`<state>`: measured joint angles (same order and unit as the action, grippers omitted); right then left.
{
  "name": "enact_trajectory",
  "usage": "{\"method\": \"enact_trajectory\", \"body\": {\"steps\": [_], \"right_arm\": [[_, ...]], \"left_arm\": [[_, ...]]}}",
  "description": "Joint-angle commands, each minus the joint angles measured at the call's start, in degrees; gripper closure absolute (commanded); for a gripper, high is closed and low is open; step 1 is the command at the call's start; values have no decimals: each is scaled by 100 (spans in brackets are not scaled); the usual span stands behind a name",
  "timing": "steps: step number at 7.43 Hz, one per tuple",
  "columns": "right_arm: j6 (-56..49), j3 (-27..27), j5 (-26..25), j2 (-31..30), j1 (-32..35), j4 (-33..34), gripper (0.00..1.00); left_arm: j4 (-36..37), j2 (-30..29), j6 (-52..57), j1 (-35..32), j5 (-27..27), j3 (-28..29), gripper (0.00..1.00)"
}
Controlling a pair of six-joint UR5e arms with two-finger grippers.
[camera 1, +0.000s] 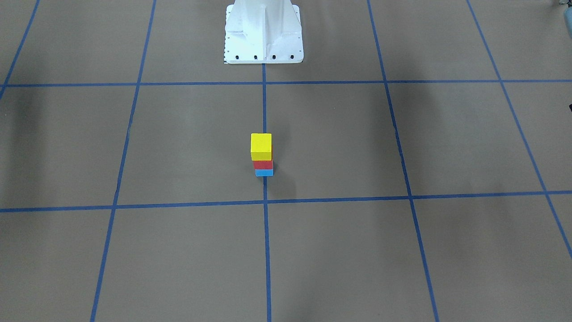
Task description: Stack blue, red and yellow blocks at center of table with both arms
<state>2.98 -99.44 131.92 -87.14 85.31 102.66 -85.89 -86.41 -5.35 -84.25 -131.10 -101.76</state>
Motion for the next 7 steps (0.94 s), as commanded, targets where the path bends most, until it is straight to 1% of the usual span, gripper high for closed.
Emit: {"method": "enact_trajectory", "body": {"steps": [1,2,7], "right_arm": [[0,-14,0,12,-6,-9,1],[0,-14,9,21,3,-9,1],[62,-49,26,65,-6,-26,1]], "left_arm": [[117,36,43,5,-47,24,0],[90,45,43,-4,-195,7,0],[37,28,43,-4,-250,-55,0]]}}
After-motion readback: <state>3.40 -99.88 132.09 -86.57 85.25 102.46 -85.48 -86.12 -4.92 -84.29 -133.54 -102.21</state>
